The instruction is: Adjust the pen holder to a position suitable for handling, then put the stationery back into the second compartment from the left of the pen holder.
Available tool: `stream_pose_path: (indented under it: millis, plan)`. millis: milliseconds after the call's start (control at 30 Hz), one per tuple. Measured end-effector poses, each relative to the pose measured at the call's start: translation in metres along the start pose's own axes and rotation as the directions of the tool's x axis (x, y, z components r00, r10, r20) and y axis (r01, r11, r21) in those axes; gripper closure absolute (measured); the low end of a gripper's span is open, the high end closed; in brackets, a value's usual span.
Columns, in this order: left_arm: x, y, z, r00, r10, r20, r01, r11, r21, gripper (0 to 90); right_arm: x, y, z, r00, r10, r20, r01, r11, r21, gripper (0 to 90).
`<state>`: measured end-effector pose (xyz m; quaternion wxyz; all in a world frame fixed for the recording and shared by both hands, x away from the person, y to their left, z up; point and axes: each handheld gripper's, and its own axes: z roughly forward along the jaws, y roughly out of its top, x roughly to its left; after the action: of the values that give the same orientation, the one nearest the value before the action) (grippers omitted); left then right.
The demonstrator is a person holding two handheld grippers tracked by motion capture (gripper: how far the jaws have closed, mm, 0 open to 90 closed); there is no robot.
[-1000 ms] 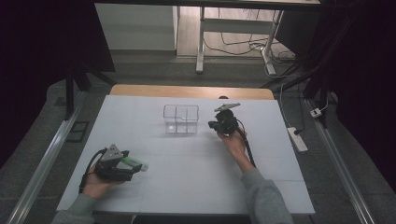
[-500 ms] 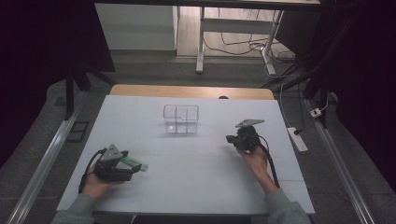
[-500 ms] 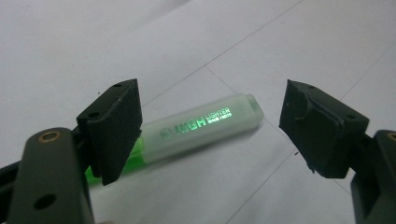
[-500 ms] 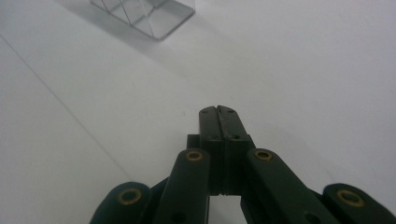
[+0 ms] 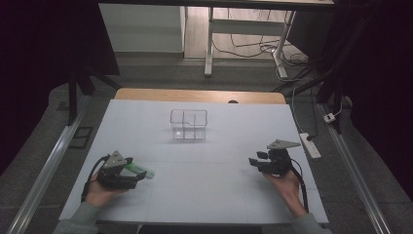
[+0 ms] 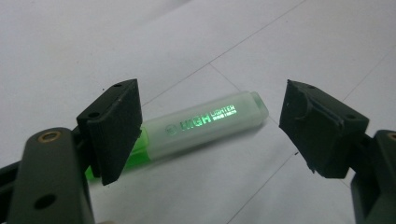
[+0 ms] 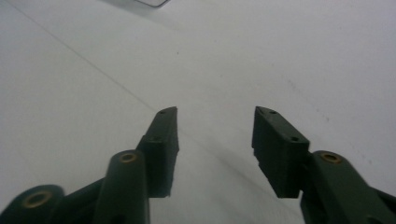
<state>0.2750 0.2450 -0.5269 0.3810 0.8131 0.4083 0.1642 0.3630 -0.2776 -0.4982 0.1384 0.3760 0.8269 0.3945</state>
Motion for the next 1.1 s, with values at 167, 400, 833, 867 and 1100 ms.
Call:
stream_pose_path:
  millis: [167, 400, 833, 867, 1100]
  plan:
    - [0.000, 0.000, -0.001, 1.0000, 0.002, 0.000, -0.002, 1.0000, -0.002, 21.1, 0.001, -0.007, -0.007, 0.9999, -0.013, -0.009, 0.013, 1.000, -0.003, 43.0]
    - [0.002, -0.001, -0.002, 1.0000, -0.003, -0.005, 0.003, 1.0000, -0.006, 21.1, 0.006, -0.012, -0.013, 0.9986, -0.048, -0.021, 0.048, 0.999, -0.013, 38.7]
    - [0.005, 0.005, -0.010, 0.9998, 0.011, -0.015, -0.011, 0.9998, -0.019, 22.1, 0.011, -0.013, -0.016, 0.9962, -0.082, -0.029, 0.081, 0.996, -0.020, 37.2]
    - [0.006, 0.006, -0.011, 0.9998, 0.015, -0.015, -0.015, 0.9996, -0.023, 22.6, 0.012, -0.013, -0.017, 0.9957, -0.089, -0.027, 0.089, 0.996, -0.017, 37.0]
    - [0.018, 0.023, -0.020, 0.9978, 0.065, -0.013, -0.065, 0.9978, 0.012, 23.9, 0.012, -0.014, -0.019, 0.9954, -0.092, -0.030, 0.091, 0.996, -0.019, 36.7]
